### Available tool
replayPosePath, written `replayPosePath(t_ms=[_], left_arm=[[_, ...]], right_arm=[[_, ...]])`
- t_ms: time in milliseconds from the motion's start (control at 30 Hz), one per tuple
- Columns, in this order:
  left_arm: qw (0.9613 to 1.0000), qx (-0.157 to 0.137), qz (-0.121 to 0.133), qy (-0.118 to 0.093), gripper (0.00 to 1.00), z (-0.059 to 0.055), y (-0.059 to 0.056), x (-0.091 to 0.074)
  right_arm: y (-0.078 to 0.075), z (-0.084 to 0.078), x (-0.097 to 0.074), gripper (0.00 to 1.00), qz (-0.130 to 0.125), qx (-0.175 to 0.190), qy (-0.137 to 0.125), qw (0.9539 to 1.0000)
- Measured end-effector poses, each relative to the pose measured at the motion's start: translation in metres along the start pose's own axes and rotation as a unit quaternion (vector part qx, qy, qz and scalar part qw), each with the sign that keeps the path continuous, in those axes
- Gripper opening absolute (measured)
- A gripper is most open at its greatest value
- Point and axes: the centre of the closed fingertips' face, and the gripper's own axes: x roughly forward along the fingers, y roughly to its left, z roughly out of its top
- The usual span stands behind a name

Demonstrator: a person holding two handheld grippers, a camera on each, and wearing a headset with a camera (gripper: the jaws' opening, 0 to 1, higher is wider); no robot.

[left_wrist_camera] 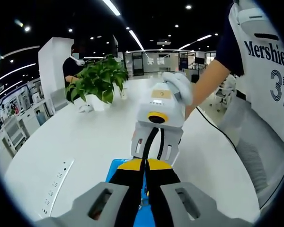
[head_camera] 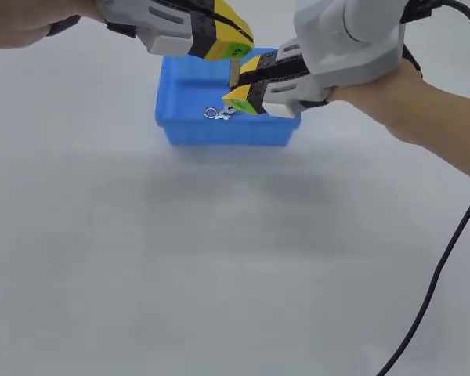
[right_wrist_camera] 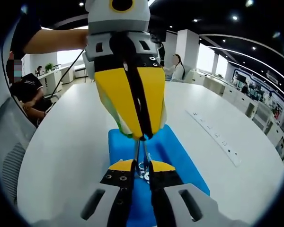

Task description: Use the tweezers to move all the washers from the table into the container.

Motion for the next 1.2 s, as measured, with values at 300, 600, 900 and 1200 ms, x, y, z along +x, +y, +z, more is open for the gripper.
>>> replayPosePath(t_ms=[300, 600, 900, 1200], left_arm=[[0.9999, 0.008, 0.004, -0.005, 0.05, 0.013, -0.011, -0.015], [0.9997, 0.021, -0.008, -0.006, 0.05, 0.026, -0.038, -0.028], [0.9999, 0.012, 0.001, 0.006, 0.05, 0.017, -0.061, -0.039], [0.9998, -0.001, 0.007, 0.021, 0.05, -0.007, -0.081, -0.034]], right_arm=[[0.009, 0.011, -0.018, 0.11, 0.004, -0.020, 0.002, 0.9998], [0.032, 0.019, -0.041, 0.08, 0.011, -0.054, 0.019, 0.9983], [0.059, 0.018, -0.056, 0.08, 0.021, -0.065, 0.040, 0.9969], [0.078, 0.002, -0.057, 0.08, 0.037, -0.077, 0.075, 0.9936]])
